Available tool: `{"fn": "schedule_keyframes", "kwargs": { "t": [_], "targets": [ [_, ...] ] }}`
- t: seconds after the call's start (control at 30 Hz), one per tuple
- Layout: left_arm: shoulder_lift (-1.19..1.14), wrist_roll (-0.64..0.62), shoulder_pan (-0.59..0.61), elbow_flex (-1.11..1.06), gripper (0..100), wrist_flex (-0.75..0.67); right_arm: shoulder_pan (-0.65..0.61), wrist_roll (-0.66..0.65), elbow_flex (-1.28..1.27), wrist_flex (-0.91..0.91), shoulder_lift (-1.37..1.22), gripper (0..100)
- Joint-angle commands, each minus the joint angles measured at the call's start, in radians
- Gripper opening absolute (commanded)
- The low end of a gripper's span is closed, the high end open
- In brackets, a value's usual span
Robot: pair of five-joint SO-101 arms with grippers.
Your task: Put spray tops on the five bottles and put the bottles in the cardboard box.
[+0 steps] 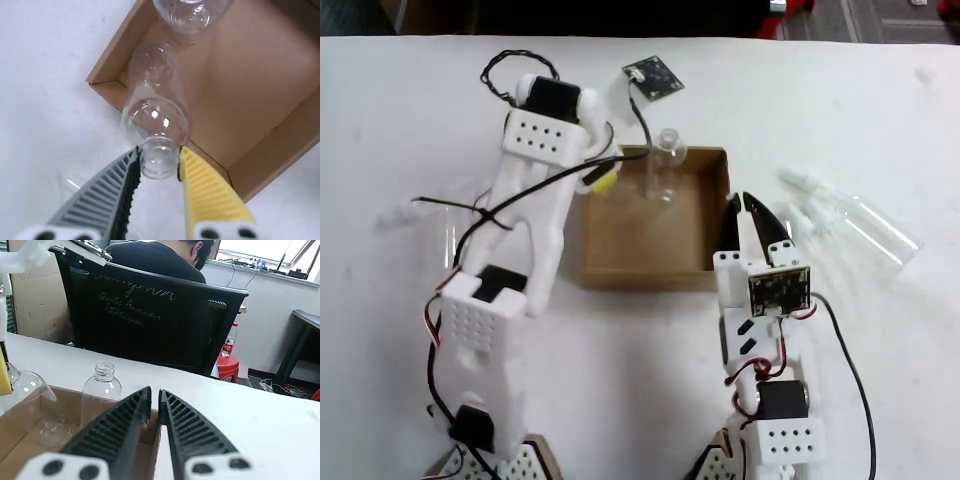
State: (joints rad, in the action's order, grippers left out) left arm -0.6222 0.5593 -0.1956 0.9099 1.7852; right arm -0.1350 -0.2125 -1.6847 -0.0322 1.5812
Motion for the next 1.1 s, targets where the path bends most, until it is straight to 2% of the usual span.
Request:
{"fn": "schedule_keyframes", "kwargs": {
  "t": [0.0, 0.23, 1.07],
  "targets": [
    [0.076, 0.014, 0.012, 0.023, 10, 0.006, -0.004, -0.012, -0.011, 0.027, -0.008, 1.6],
    [0.076, 0.008, 0.015, 0.032, 15, 0.002, -0.004, -0.012, -0.011, 0.027, -0.008, 1.6],
    [0.065, 0.018, 0.024, 0.032, 15, -0.101, -0.024, -0.014, -0.011, 0.022, -0.01, 1.7]
  ]
}}
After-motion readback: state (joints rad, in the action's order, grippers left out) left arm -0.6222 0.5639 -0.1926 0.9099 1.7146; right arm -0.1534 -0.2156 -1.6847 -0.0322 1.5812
